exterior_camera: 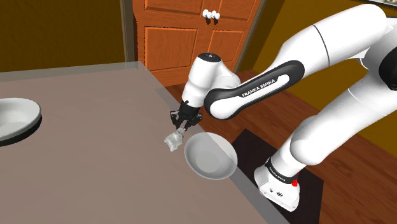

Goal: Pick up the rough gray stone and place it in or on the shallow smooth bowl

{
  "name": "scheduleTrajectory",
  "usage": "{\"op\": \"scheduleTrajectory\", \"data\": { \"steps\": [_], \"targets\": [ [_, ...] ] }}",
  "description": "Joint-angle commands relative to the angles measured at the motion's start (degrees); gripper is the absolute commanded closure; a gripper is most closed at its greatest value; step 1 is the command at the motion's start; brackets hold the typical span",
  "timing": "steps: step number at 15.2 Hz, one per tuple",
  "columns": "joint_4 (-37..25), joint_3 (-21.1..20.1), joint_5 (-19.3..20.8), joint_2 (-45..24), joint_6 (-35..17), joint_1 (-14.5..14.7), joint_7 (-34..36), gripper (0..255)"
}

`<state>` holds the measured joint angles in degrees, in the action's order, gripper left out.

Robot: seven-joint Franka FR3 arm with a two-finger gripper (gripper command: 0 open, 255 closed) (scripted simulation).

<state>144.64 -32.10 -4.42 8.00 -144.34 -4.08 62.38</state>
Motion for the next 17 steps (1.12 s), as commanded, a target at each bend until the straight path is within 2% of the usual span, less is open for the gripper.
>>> {"op": "scheduleTrajectory", "data": {
  "steps": [1,6,7,8,12,17],
  "targets": [
    [-0.02,-0.07,-0.05,-0.1,-0.09,0.06,-0.02,255],
    [-1.22,0.45,-1.63,2.31,3.27,0.57,-1.14,255],
    [-1.05,0.29,-1.06,1.51,2.38,0.38,-0.74,255],
    [-1.05,0.29,-1.06,1.51,2.38,0.38,-0.74,0],
    [-1.13,0.27,-7.5,7.97,9.7,2.94,2.5,0],
    [0.19,-0.82,-6.04,4.54,5.15,2.33,3.69,0]
  ]
}}
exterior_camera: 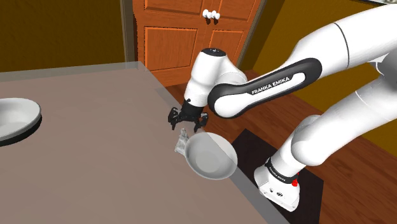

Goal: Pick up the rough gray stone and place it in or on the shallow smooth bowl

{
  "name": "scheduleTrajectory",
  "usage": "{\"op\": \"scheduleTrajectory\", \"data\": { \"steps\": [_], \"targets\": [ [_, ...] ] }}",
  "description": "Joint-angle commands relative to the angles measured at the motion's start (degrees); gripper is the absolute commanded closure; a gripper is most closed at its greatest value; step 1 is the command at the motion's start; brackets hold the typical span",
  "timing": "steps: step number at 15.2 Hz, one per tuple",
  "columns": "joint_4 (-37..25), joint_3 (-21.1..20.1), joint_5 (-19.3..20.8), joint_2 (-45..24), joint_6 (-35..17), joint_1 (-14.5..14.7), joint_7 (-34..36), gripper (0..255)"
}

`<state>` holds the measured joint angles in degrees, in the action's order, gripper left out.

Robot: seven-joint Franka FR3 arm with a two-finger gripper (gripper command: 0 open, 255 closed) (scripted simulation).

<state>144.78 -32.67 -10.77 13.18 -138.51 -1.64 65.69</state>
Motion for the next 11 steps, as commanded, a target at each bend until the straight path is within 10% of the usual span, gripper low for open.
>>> {"op": "scheduleTrajectory", "data": {
  "steps": [1,10,11],
  "targets": [
    [0.28,-0.48,0.68,-1.38,-1.6,-0.26,0.68,0],
    [0.61,-0.82,1.36,-2.59,-3.04,-0.51,1.2,0],
    [0.62,-0.82,1.36,-2.59,-3.04,-0.51,1.2,255]
  ]
}}
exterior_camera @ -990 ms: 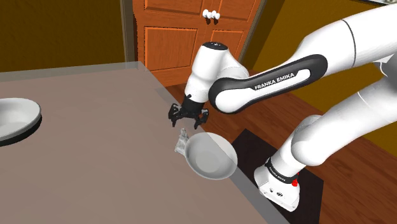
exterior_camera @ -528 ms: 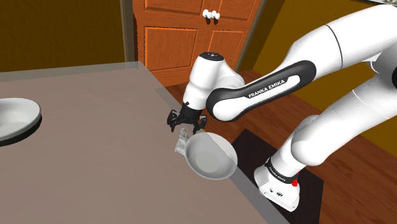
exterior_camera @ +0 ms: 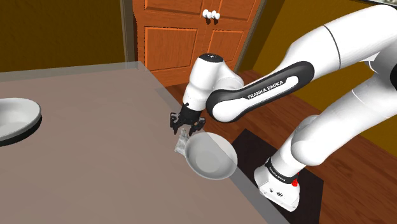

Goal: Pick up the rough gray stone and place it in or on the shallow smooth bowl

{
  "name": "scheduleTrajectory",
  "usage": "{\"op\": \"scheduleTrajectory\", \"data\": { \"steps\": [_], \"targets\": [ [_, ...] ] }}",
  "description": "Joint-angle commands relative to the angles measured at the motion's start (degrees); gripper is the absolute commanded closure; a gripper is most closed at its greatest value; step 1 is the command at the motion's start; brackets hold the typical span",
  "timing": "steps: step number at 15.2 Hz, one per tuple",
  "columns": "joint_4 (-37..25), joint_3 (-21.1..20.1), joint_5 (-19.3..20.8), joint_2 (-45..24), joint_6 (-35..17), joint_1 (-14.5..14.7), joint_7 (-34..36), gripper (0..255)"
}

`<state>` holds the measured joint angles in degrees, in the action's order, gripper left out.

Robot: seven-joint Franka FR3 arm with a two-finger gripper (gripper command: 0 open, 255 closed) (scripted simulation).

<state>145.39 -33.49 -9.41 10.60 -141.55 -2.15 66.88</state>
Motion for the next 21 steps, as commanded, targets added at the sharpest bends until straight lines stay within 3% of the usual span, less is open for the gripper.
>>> {"op": "scheduleTrajectory", "data": {
  "steps": [1,9,21],
  "targets": [
    [0.0,0.0,0.0,0.0,-0.01,0.0,0.0,255],
    [0.0,0.0,0.0,0.0,0.0,0.0,0.0,255],
    [-4.35,2.29,-2.7,6.9,10.8,1.06,-2.24,255]
  ]
}}
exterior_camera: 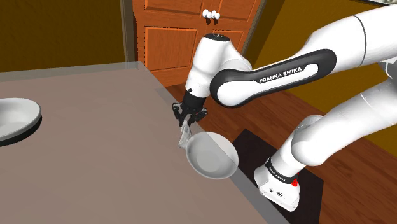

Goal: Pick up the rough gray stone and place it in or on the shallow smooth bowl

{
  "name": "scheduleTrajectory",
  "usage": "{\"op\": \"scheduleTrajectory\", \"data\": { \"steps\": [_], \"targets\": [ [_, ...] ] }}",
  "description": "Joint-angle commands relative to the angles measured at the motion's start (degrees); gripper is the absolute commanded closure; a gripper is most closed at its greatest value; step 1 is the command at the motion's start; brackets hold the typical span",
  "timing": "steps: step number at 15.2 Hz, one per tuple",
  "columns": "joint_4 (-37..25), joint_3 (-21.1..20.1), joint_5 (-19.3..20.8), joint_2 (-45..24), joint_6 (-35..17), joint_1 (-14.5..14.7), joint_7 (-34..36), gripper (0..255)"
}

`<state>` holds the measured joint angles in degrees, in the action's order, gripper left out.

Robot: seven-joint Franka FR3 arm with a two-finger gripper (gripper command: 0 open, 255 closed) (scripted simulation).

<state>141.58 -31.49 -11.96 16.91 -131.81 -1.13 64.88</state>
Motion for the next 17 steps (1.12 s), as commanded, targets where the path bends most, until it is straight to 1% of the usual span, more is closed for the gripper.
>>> {"op": "scheduleTrajectory", "data": {
  "steps": [1,14,17],
  "targets": [
    [-0.98,0.48,-0.24,1.04,1.94,0.08,-0.34,255],
    [-7.52,2.62,-0.6,5.29,12.56,0.3,-1.02,255],
    [-2.45,3.54,-3.53,12.62,14.62,2.83,-1.49,255]
  ]
}}
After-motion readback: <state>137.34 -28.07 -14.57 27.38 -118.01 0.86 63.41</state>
